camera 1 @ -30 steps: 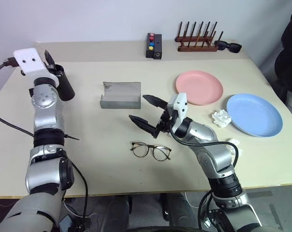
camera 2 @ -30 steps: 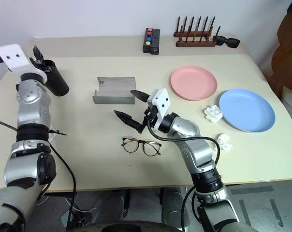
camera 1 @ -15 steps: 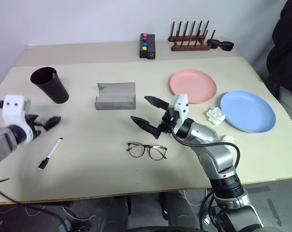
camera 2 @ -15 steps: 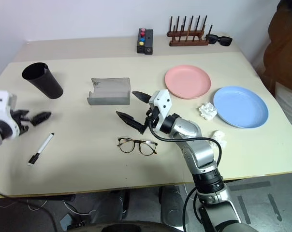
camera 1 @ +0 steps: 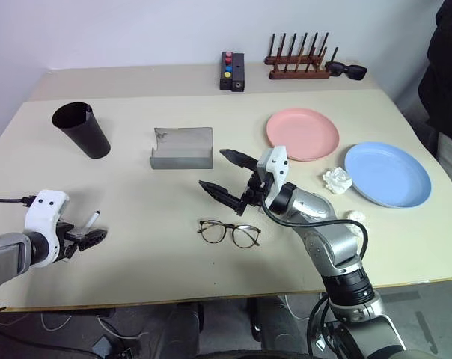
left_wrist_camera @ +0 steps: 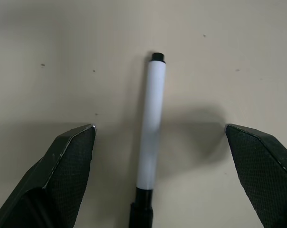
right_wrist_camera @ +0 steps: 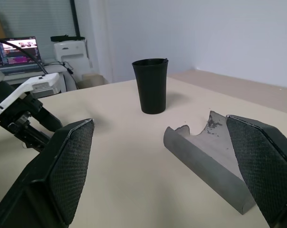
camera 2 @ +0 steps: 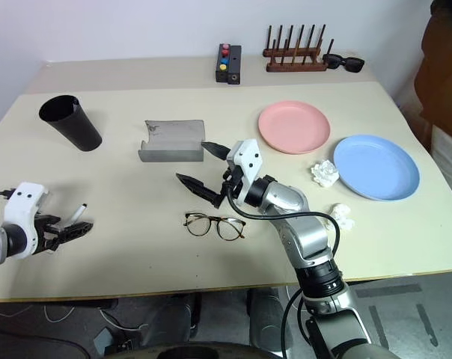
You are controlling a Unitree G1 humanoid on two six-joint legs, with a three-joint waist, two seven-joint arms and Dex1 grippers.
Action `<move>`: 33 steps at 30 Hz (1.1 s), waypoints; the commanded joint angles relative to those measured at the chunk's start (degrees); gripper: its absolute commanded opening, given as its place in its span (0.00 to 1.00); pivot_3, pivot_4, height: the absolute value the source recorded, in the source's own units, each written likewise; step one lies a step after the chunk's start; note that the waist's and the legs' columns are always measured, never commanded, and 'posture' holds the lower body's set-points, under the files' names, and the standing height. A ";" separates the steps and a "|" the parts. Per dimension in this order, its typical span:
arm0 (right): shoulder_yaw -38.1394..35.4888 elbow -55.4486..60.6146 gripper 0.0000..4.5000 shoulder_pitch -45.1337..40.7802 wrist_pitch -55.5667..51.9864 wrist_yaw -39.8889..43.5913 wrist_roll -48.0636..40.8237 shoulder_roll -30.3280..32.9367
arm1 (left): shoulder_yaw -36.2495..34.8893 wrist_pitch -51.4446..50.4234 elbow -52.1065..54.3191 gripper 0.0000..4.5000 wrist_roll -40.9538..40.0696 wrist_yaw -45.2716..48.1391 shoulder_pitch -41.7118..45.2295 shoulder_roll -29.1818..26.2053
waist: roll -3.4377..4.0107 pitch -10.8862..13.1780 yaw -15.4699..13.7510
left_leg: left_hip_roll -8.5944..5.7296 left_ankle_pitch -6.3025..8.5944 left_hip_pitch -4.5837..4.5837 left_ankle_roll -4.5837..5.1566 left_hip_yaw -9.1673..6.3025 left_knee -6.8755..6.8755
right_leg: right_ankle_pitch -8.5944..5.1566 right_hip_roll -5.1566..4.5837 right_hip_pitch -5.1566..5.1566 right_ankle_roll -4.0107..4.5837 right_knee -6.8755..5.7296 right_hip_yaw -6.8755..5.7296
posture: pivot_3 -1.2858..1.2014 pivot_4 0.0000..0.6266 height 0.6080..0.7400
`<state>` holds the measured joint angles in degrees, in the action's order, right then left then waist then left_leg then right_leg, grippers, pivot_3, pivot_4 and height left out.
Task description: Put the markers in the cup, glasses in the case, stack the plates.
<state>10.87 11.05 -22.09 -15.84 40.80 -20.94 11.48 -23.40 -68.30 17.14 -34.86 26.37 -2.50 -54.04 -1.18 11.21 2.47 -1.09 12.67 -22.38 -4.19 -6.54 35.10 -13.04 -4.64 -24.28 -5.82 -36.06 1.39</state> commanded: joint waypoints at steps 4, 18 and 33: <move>-0.20 1.02 1.00 -0.37 1.37 -0.11 0.12 -0.25 | 2.80 -1.61 -3.33 0.70 2.65 -1.31 3.41 1.22 | 0.06 -0.01 -0.05 | 0.00 0.00 0.01 0.00 0.00 0.00 | -0.01 0.00 0.00 -0.02 -0.03 0.00 | 0.52 0.24 1.00; -0.25 1.00 1.00 -0.61 1.41 0.11 0.26 -0.24 | -6.83 7.47 -3.51 0.01 1.81 -4.76 15.81 12.22 | -0.03 -0.02 -0.54 | -0.01 -0.01 -0.04 -0.01 -0.04 0.06 | 0.03 0.00 0.03 -0.01 -0.02 -0.03 | 0.52 0.24 1.00; -0.10 -1.04 1.00 -3.30 2.45 0.97 -0.33 -2.15 | -1.36 58.17 -29.09 0.01 21.58 -17.20 43.25 19.59 | -0.09 -0.03 -0.24 | -0.03 -0.02 -0.04 -0.02 0.00 0.05 | 0.18 0.02 0.01 -0.25 0.00 -0.02 | 0.52 0.24 1.00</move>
<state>10.94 9.30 -24.41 -14.54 41.50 -20.55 9.94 -25.28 -15.06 -10.20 -15.67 10.58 39.51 -34.29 -1.27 11.18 2.23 -1.13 12.66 -22.44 -4.21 -6.54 35.15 -12.86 -4.62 -24.26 -6.08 -36.05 1.37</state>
